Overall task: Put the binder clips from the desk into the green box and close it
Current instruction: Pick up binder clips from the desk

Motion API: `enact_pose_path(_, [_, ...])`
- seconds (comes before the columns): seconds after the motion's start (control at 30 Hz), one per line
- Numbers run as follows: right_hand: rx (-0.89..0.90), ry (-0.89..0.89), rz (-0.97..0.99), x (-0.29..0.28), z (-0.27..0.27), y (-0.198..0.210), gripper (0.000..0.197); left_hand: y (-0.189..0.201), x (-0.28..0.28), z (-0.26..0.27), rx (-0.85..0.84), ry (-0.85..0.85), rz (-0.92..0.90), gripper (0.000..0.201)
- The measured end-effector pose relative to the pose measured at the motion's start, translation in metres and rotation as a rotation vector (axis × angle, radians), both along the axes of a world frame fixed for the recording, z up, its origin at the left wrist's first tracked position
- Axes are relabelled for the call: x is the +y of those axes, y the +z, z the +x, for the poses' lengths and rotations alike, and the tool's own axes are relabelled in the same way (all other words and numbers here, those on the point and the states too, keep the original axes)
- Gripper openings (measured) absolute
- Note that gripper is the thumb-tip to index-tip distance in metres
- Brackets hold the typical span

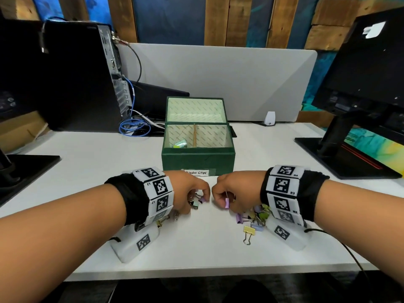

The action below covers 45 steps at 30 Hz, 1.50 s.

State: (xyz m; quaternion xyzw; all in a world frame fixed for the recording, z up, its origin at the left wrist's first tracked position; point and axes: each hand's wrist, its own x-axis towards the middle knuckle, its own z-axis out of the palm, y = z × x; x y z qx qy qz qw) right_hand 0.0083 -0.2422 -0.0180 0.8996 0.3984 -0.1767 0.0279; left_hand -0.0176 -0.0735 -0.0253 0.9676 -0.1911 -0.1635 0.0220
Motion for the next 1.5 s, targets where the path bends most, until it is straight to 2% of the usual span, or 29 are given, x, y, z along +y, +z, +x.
enact_pose_path(0.07, [0.019,-0.001,0.002,0.001,0.003,0.005,0.024,0.0,0.0,0.001,0.007,-0.021,0.013,0.044])
enact_pose_path(0.13, [0.054,-0.033,0.046,0.0,0.007,0.011,0.027,-0.001,0.001,0.001,-0.004,-0.026,0.018,0.037])
enact_pose_path(0.27, [0.017,-0.12,0.244,0.0,0.021,0.035,0.016,-0.003,0.006,0.005,-0.039,0.01,-0.022,0.027])
enact_pose_path(0.43, [-0.329,-0.224,0.68,0.01,0.053,0.06,0.014,-0.001,0.016,0.008,-0.098,0.079,-0.114,0.015])
enact_pose_path(0.5, [-0.385,-0.242,0.742,0.018,0.067,0.06,0.012,0.004,0.021,0.01,-0.11,0.101,-0.185,0.016])
enact_pose_path(0.6, [-0.341,-0.306,0.633,0.025,0.08,0.053,0.015,0.018,0.028,0.016,-0.153,0.166,-0.393,0.021])
enact_pose_path(0.7, [-0.324,-0.33,0.642,0.02,0.078,0.043,0.02,0.032,0.03,0.026,-0.272,0.256,-0.609,0.021])
enact_pose_path(0.8, [-0.325,-0.289,0.63,0.008,0.065,0.037,0.017,0.043,0.024,0.04,-0.33,0.293,-0.764,0.015])
enact_pose_path(0.87, [-0.294,-0.239,0.543,-0.003,0.051,0.036,0.016,0.048,0.016,0.055,-0.351,0.294,-0.816,0.014])
enact_pose_path(1.0, [-0.213,-0.171,0.34,-0.023,0.03,0.034,0.017,0.053,-0.002,0.086,-0.416,0.305,-0.804,0.014])
enact_pose_path(1.1, [-0.131,-0.181,0.233,-0.032,0.02,0.033,0.019,0.05,-0.01,0.097,-0.404,0.318,-0.777,0.03])
enact_pose_path(1.17, [-0.062,-0.192,0.154,-0.037,0.016,0.032,0.021,0.046,-0.011,0.097,-0.395,0.336,-0.777,0.034])
enact_pose_path(1.33, [0.109,-0.213,0.066,-0.046,0.009,0.024,0.023,0.046,0.0,0.073,-0.364,0.293,-0.792,0.023])
enact_pose_path(1.43, [0.198,-0.215,0.009,-0.05,0.005,0.017,0.031,0.05,0.017,0.048,-0.207,0.24,-0.747,0.018])
enact_pose_path(1.5, [0.226,-0.202,-0.039,-0.051,0.003,0.013,0.04,0.046,0.027,0.033,-0.033,0.202,-0.585,0.02])
